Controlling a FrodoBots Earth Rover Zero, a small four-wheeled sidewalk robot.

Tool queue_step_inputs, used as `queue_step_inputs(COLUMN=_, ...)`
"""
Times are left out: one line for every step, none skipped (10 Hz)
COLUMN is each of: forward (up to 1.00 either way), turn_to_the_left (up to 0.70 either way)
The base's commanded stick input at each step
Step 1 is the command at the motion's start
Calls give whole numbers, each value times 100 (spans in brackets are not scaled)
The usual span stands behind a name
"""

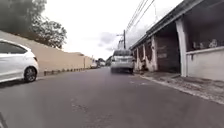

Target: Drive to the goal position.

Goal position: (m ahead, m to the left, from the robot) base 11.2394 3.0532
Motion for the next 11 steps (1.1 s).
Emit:
queue_step_inputs(forward=70, turn_to_the_left=0)
queue_step_inputs(forward=70, turn_to_the_left=0)
queue_step_inputs(forward=70, turn_to_the_left=0)
queue_step_inputs(forward=70, turn_to_the_left=0)
queue_step_inputs(forward=70, turn_to_the_left=0)
queue_step_inputs(forward=70, turn_to_the_left=0)
queue_step_inputs(forward=70, turn_to_the_left=0)
queue_step_inputs(forward=70, turn_to_the_left=0)
queue_step_inputs(forward=70, turn_to_the_left=0)
queue_step_inputs(forward=70, turn_to_the_left=0)
queue_step_inputs(forward=70, turn_to_the_left=0)
